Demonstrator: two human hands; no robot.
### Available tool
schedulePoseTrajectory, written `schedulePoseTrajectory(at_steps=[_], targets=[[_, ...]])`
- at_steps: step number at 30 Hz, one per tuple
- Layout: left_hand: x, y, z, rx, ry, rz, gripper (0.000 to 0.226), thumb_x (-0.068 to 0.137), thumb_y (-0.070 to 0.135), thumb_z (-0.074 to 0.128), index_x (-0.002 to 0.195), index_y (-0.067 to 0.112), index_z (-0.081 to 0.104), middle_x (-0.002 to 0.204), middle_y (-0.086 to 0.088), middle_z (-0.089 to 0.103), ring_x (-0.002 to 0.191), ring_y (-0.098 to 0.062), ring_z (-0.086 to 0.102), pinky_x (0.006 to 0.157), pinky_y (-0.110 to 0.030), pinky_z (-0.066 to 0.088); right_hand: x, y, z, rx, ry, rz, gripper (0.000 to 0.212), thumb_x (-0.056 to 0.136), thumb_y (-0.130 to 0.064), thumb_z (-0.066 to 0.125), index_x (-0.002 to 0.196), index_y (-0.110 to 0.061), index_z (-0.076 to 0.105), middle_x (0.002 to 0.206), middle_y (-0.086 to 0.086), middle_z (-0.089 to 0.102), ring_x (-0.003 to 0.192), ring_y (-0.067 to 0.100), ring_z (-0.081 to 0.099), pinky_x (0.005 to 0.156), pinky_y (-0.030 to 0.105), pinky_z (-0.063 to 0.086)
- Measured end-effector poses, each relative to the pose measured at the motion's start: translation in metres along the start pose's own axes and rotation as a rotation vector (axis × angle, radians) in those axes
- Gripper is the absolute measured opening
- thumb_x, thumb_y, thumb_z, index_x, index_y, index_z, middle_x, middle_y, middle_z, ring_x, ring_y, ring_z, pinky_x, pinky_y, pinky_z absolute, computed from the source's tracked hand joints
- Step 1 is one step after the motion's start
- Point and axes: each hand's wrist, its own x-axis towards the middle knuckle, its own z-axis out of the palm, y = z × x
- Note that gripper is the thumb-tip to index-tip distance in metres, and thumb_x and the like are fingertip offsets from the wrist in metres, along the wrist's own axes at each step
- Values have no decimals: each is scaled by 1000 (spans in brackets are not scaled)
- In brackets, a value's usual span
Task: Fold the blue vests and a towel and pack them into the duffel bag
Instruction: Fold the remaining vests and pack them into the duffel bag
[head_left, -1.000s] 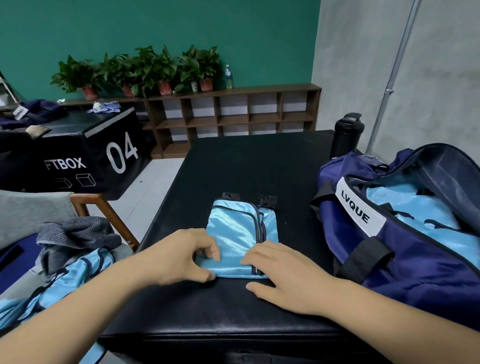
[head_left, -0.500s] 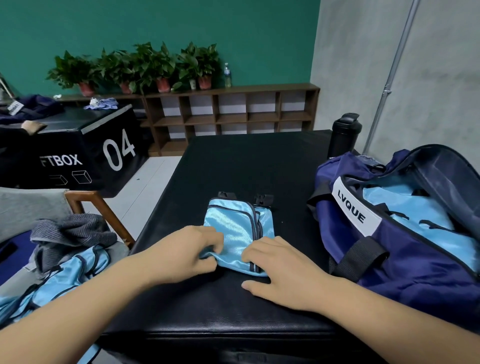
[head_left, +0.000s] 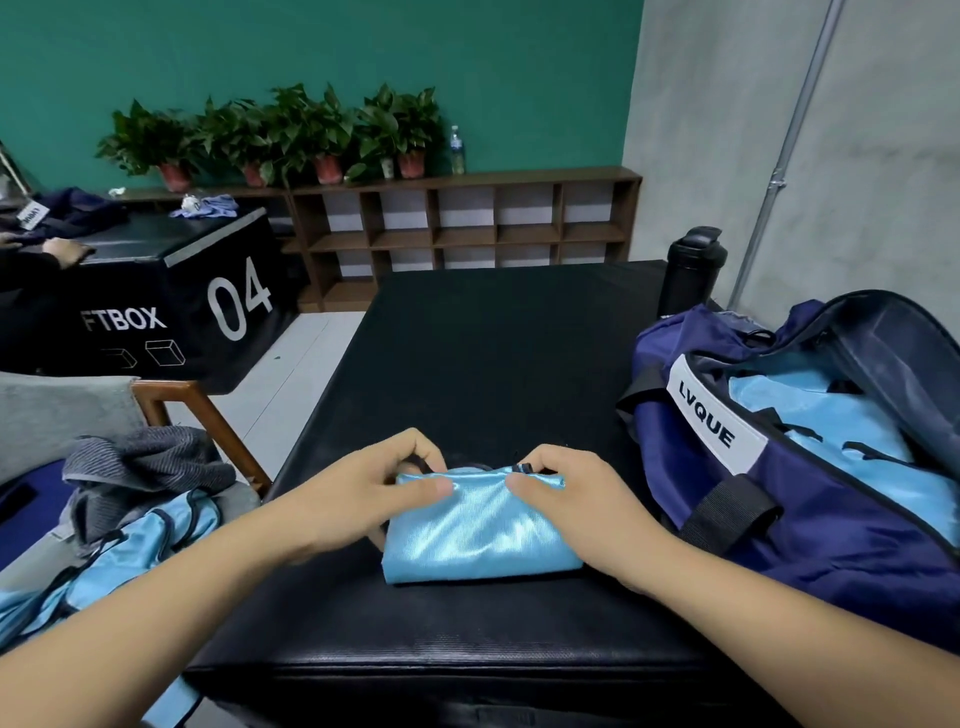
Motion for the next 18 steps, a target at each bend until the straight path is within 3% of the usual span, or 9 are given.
schedulePoseTrajectory(at_steps=[4,9,13,15,18], targets=[[7,-8,2,173,73,-12,18,99,33,76,95,20,66,89,-2,74,74,-15,72,62,-44,65,3,3,8,-64,36,64,31,99,-45,64,81,-19,65,82,8,67,55,8,39,55,29,33],[15,-16,3,351,192,-3,21,98,41,73,88,24,63,81,3,70,63,-9,60,60,-33,56,4,3,7,-195,136,41,18,96,-47,67,90,-32,60,72,2,67,50,12,48,52,31,37],[20,-21,0,446,329,64,20,93,42,78,86,25,68,93,8,62,78,-4,58,76,-23,47,5,1,5,-520,220,-196,15,96,-37,67,104,-33,54,94,-12,53,79,14,53,68,33,39],[21,-23,-1,415,317,51,20,93,41,78,88,24,69,97,9,63,85,-5,60,82,-26,50,6,2,7,-577,233,-310,20,93,-27,69,109,-28,59,105,-12,47,90,15,49,79,32,39],[21,-24,-3,310,296,-3,21,97,42,73,92,22,67,94,9,72,86,-12,66,81,-33,54,9,4,9,-586,175,-396,22,96,-32,63,118,-28,60,119,-14,49,104,13,49,95,32,38]])
